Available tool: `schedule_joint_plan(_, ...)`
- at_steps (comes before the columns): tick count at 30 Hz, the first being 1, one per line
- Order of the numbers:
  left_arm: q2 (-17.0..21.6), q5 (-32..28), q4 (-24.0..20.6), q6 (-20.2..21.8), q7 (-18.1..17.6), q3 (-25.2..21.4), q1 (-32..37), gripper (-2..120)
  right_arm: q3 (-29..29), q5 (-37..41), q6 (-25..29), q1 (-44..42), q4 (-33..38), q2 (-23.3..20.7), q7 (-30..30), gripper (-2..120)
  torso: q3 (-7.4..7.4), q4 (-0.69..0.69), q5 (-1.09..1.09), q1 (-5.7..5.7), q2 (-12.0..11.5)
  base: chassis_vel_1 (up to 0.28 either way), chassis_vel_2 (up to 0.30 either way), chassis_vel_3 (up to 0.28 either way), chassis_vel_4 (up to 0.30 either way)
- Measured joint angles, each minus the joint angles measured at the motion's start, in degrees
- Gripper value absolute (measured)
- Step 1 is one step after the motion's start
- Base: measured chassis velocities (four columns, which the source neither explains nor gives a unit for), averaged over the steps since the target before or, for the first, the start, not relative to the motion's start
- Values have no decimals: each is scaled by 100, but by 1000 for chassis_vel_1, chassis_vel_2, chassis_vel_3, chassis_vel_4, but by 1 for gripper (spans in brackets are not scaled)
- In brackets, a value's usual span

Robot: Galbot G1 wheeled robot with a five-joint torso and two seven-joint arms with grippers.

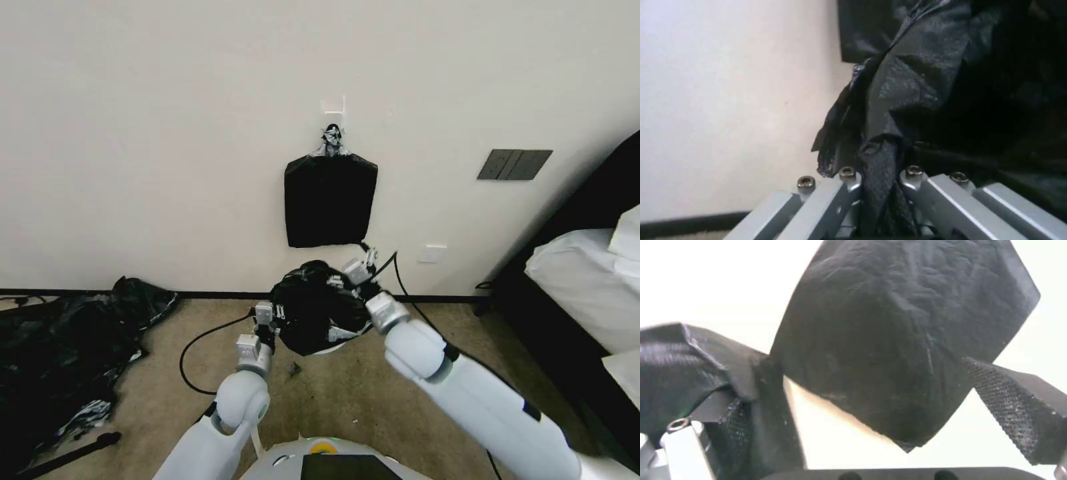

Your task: Place a trash bag onto the trash bin.

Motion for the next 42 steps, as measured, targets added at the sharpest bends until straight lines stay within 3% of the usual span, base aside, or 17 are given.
schedule_joint_plan(8,7,275,48,-488,449,-84,231,2,112,1622,-296,658,-523,25,200,100,0,1,1,0,0,0,0,0,0)
schedule_joint_plan(11,-12,303,90,-770,607,-169,306,2,198,2973,-628,954,-777,-57,246,100,0,1,1,0,0,0,0,0,0)
schedule_joint_plan(12,-12,303,90,-770,607,-169,306,2,198,2973,-628,954,-777,-57,246,100,0,1,1,0,0,0,0,0,0)
schedule_joint_plan(16,-60,216,147,-989,686,-246,321,2,414,4690,-1131,1136,-984,-194,606,100,0,1,1,0,0,0,0,0,0)
schedule_joint_plan(18,-69,164,153,-1015,694,-256,320,2,467,4938,-1194,1144,-1019,-216,662,100,0,1,1,0,0,0,0,0,0)
schedule_joint_plan(19,-87,56,161,-1054,716,-273,311,2,591,5481,-1291,1149,-1117,-268,745,100,0,0,0,0,0,0,0,0,0)
schedule_joint_plan(21,-92,14,165,-1068,732,-283,307,2,626,5634,-1306,1148,-1152,-283,761,100,0,0,1,0,0,0,0,0,0)
schedule_joint_plan(29,-110,-377,255,-1263,1052,-348,262,2,1040,7426,-1332,1064,-1645,-300,918,100,0,1,0,0,0,0,0,0,0)
schedule_joint_plan(37,-114,-836,278,-1224,1182,-365,240,2,1268,8116,-1325,905,-1830,-324,808,100,0,1,1,0,0,0,0,0,0)
schedule_joint_plan(42,-116,-1072,439,-1112,1185,-399,198,2,1564,7978,-1311,710,-1569,-496,182,100,0,1,0,0,0,0,0,0,0)
